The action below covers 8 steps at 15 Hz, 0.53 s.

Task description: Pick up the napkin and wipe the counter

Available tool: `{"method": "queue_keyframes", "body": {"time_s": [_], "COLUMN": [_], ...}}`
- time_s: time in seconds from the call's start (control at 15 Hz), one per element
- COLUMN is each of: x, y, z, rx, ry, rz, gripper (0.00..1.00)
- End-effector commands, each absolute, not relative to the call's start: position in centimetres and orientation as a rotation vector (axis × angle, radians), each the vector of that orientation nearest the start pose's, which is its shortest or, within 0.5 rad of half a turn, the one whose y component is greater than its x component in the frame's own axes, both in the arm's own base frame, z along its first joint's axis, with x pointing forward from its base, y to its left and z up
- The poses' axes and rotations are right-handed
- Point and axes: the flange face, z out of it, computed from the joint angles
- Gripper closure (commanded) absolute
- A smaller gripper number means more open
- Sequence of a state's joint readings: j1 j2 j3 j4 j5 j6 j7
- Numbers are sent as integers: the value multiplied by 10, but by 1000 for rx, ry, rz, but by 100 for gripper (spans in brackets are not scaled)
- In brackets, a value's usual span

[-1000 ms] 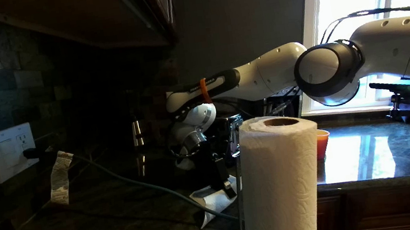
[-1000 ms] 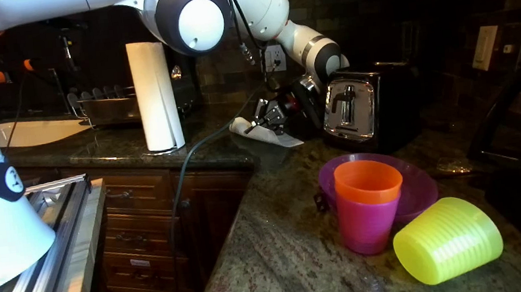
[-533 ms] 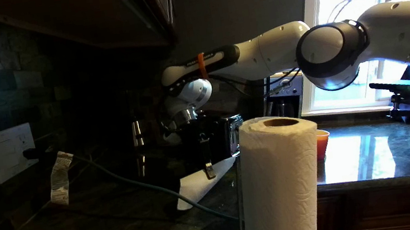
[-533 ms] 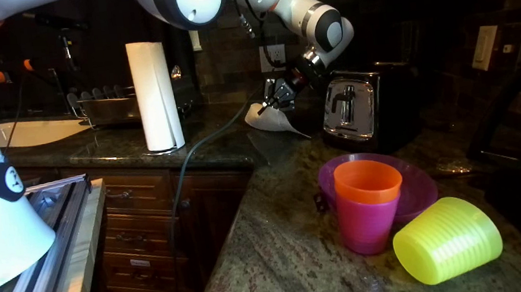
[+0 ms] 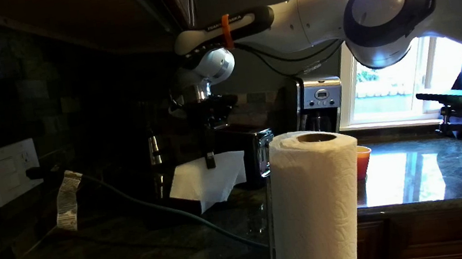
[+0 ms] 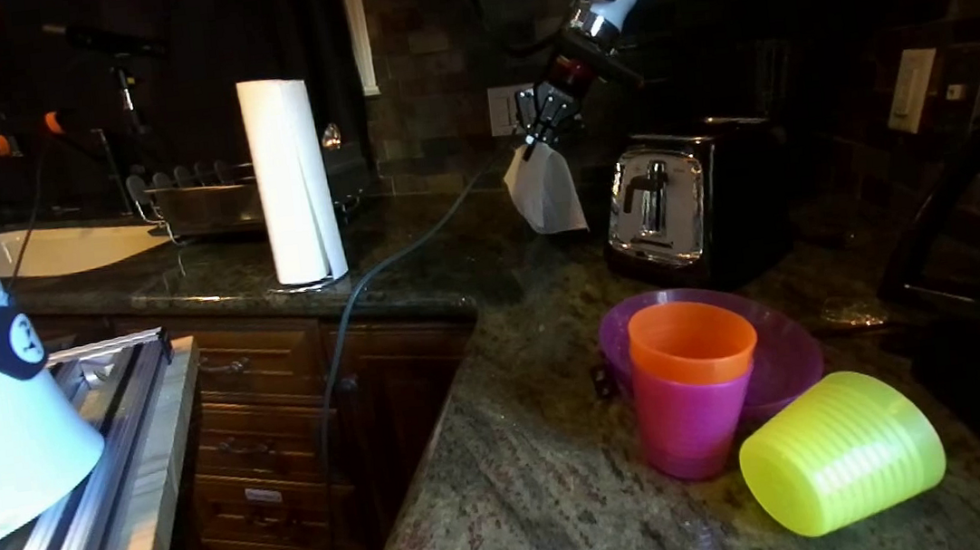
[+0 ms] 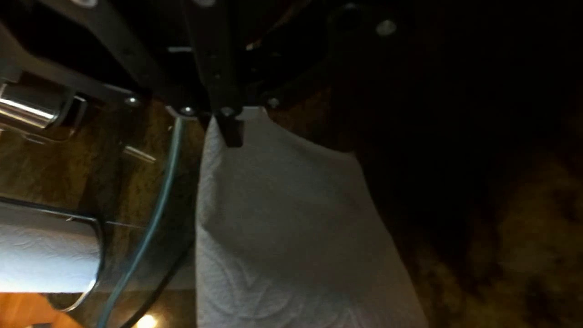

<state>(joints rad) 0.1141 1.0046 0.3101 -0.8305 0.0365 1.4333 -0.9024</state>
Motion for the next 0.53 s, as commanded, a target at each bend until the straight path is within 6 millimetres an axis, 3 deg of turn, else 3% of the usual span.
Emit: {"method": "queue_keyframes", "body": {"time_s": [0.0,0.2,0.47], "x": [712,717,716], "y": [214,213,214], "z": [300,285,247], "rx": [-2375,-2468,-2561], "ry": [-1556,-1520,-1454], "rz": [291,171,57], "gripper": [100,100,100]}}
